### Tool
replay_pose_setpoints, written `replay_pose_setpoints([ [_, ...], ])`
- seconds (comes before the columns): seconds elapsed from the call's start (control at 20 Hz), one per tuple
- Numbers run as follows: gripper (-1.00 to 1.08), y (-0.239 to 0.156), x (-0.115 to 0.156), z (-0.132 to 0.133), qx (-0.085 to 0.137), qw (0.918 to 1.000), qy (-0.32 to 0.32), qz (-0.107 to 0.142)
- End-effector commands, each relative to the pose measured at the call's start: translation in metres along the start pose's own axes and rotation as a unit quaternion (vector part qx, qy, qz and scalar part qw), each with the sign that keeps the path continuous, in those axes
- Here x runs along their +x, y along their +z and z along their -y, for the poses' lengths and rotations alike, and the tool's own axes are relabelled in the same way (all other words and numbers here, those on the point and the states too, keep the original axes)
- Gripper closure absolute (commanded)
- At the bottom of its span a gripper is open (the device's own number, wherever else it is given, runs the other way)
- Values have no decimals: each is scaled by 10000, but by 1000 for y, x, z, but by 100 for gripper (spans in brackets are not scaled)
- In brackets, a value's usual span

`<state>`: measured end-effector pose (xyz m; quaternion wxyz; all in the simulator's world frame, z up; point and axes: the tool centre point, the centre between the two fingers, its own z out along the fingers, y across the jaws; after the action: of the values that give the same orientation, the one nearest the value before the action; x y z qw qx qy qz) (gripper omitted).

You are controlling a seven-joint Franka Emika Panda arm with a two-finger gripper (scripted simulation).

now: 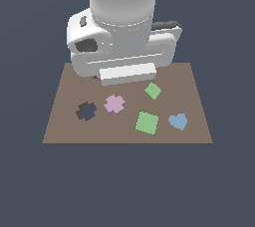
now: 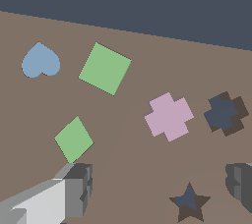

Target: Insert a designated object into the corresponding slot on a board.

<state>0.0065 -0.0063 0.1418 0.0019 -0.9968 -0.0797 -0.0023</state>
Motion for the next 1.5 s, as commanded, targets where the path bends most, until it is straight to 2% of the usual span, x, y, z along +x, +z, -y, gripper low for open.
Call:
replay_pose_setpoints([
  [0.0,-92,11,1,-5,1,9997,-260,5],
  [0.25,-92,37,5,-16,1,9958,-912,11],
  [0.75,-92,78,16,-33,-4,9815,-1915,22],
  [1.1,-92,91,20,-37,-9,9749,-2225,27],
  [1.45,-92,95,21,-38,-9,9747,-2237,30],
])
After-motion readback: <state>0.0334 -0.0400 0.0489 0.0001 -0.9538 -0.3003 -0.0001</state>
